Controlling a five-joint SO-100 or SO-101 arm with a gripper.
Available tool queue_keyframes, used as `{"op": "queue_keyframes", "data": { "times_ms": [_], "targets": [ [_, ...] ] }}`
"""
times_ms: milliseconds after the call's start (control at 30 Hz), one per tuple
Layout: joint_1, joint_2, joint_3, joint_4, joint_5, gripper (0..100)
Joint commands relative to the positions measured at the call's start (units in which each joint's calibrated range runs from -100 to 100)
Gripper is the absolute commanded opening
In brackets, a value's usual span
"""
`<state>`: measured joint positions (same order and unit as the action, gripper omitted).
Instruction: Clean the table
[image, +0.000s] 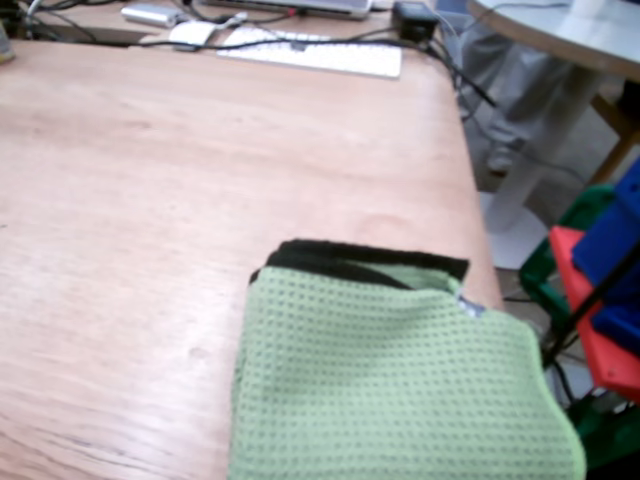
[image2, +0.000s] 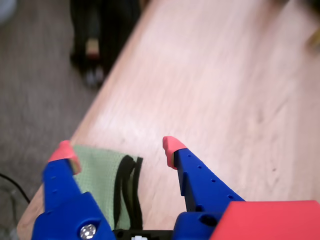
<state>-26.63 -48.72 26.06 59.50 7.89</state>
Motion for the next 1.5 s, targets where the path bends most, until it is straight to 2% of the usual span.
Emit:
{"op": "queue_keyframes", "data": {
  "times_ms": [0, 33, 133, 167, 233, 333, 467, 600, 733, 1467],
  "targets": [
    [-1.3, -23.1, 6.0, 5.4, -0.2, 5],
    [-0.8, -27.3, 9.3, 8.0, -0.2, 0],
    [1.9, -31.2, 20.5, 12.7, -0.2, 1],
    [6.0, -31.0, 23.6, 12.8, -1.1, 1],
    [11.7, -31.2, 29.7, 12.8, -6.3, 1],
    [11.4, -31.2, 34.9, 12.7, -10.2, 1],
    [11.4, -32.8, 44.5, 11.6, -9.6, 1],
    [11.1, -44.3, 52.7, 11.6, -9.6, 1],
    [11.7, -45.4, 59.8, 11.5, -9.5, 1],
    [11.6, -48.6, 63.6, 11.5, -9.6, 1]
  ]
}}
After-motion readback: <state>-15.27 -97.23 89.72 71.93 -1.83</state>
